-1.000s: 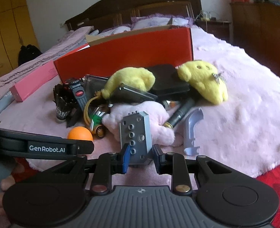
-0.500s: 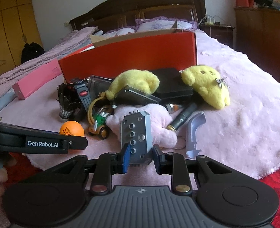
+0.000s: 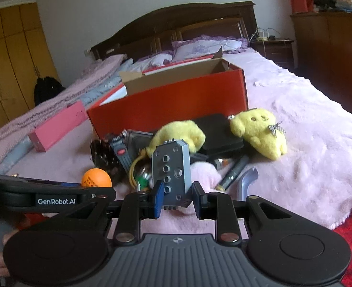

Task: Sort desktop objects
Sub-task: 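Carry ball and brick into the red shoebox and open both grippers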

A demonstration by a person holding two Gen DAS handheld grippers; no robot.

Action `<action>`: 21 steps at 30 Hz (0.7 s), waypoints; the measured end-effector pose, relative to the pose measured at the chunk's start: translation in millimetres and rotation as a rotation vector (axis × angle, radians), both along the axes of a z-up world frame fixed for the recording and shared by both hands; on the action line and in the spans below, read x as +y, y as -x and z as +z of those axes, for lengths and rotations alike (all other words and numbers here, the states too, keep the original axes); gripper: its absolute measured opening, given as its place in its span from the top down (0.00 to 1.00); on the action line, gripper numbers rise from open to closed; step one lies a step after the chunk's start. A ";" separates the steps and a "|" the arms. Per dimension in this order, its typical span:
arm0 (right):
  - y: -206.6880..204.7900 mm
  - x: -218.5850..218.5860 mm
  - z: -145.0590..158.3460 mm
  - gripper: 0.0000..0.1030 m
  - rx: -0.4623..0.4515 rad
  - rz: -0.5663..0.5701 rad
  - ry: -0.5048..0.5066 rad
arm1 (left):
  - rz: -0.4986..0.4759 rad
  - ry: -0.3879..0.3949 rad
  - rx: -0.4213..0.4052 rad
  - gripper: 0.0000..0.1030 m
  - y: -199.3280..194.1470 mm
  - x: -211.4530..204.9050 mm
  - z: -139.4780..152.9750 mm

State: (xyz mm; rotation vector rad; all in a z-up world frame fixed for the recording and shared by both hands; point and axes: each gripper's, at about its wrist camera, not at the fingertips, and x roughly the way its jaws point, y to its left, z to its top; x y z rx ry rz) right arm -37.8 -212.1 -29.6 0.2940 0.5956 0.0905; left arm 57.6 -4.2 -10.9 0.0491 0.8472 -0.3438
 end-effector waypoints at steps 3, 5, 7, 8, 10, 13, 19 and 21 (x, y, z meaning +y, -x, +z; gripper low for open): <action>-5.0 -1.0 8.9 0.73 -0.013 0.002 -0.001 | -0.015 0.021 -0.008 0.62 -11.3 -1.0 9.7; -11.2 -1.1 17.7 0.73 -0.033 0.009 0.006 | -0.018 0.026 -0.027 0.62 -23.6 -2.0 20.5; -20.2 -1.0 28.5 0.73 -0.061 0.016 0.011 | -0.018 0.026 -0.058 0.62 -37.5 -3.3 34.2; -26.1 -1.0 35.1 0.73 -0.078 0.020 0.012 | -0.019 0.029 -0.075 0.62 -44.1 -3.9 41.6; -40.6 -1.8 49.7 0.73 -0.112 0.031 0.015 | -0.021 0.034 -0.113 0.62 -62.0 -5.2 59.2; -70.6 -1.7 72.6 0.73 -0.166 0.050 0.042 | -0.016 -0.008 -0.172 0.62 -94.7 -12.3 81.6; -165.6 7.9 107.3 0.69 -0.171 0.049 0.187 | 0.067 -0.089 -0.130 0.42 -177.3 -25.5 91.5; -184.5 11.2 109.5 0.59 -0.145 0.031 0.222 | 0.105 -0.104 -0.096 0.39 -189.7 -24.1 87.8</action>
